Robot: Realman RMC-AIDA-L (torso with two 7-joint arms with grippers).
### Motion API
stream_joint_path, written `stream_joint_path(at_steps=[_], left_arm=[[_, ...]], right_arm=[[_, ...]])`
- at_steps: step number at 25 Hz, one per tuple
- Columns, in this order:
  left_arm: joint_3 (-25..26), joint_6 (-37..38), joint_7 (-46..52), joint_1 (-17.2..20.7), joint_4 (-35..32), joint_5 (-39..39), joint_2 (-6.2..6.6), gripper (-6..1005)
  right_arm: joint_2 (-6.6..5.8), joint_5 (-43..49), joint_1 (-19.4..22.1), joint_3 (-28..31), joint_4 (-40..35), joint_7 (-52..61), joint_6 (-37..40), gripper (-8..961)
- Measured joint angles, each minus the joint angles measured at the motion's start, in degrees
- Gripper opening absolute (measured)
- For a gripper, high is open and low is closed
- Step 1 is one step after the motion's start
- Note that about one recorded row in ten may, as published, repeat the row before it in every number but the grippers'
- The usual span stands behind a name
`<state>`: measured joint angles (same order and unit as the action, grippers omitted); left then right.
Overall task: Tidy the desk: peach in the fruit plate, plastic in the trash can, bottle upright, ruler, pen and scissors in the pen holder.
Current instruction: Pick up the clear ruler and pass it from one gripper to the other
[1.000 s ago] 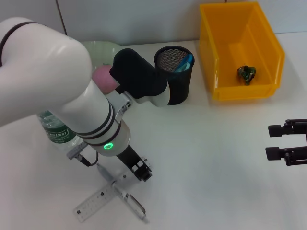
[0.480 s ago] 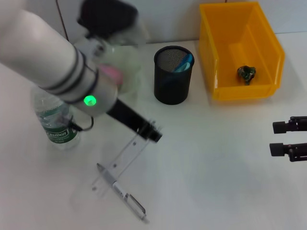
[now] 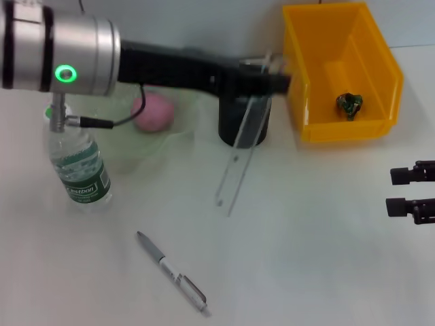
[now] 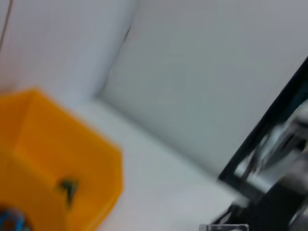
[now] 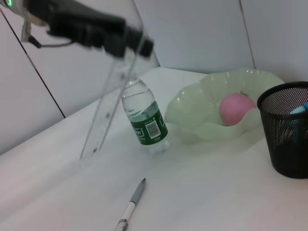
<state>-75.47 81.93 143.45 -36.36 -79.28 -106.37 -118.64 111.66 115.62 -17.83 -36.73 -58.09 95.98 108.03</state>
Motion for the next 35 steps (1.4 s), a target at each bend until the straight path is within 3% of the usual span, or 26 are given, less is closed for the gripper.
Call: stream_joint_path(at_steps=[1,5,6,9,11,14,16,18,21,23,26,28,31,35], left_arm=[[-0.1,-2.4,-5.0,1.8,0.5,6.3,-0.09,384],[-0.3,-3.6,-7.9,2.6,1.0,9.1,-0.14,384],[-1.2,-7.4,-17.2,4.7,5.2,19.0,-0.30,385],[-1.7,-8.9,-21.7,5.3,7.8,23.7,-0.32,385],[-2.3,-10.8,-32.2,6.4,14.5,33.4,-0.41,385],[-2.7,-11.1,-37.9,6.8,18.1,38.6,-0.45,385],[-4.7,-11.3,-50.9,7.5,25.2,49.3,-0.46,385],[-5.7,-11.3,-54.4,7.8,26.7,52.5,-0.44,385],[-11.7,-11.3,-68.5,9.8,30.6,64.6,-0.46,385],[-11.7,-11.3,-68.5,9.8,30.6,64.6,-0.46,385],[-19.9,-11.3,-84.1,11.8,32.3,76.1,-0.45,385],[-19.9,-11.3,-84.1,11.8,32.3,76.1,-0.45,385],[-33.5,-12.9,-103.0,12.1,33.9,91.8,-0.52,385],[-38.9,-15.0,-110.5,11.7,33.9,99.8,-0.53,384]], right_arm=[[-0.03,0.2,-0.1,0.1,0.0,0.0,0.1,746],[-0.10,0.3,-0.2,0.1,0.0,0.0,0.0,745],[-0.12,0.3,-0.2,0.1,0.0,0.0,0.0,745],[-0.13,0.3,-0.2,0.1,0.1,0.1,-0.1,744],[-0.12,0.3,-0.2,0.1,0.2,0.1,-0.1,743],[-0.02,0.3,-0.3,0.1,0.2,0.1,-0.2,742],[0.12,0.3,-0.3,0.1,0.3,0.1,-0.2,741],[0.23,0.3,-0.3,0.1,0.5,0.1,-0.2,740],[0.29,0.2,-0.7,0.1,1.4,0.1,-0.2,739],[0.30,0.1,-1.2,0.2,2.4,-0.1,-0.2,739],[0.37,0.1,-1.8,0.6,3.3,-0.9,-0.3,737],[0.57,0.0,-2.2,1.4,3.7,-1.8,-0.4,737],[1.17,-0.1,-3.0,2.8,4.0,-3.5,-0.6,736],[2.35,-0.3,-3.5,4.9,4.3,-6.9,-1.1,734]])
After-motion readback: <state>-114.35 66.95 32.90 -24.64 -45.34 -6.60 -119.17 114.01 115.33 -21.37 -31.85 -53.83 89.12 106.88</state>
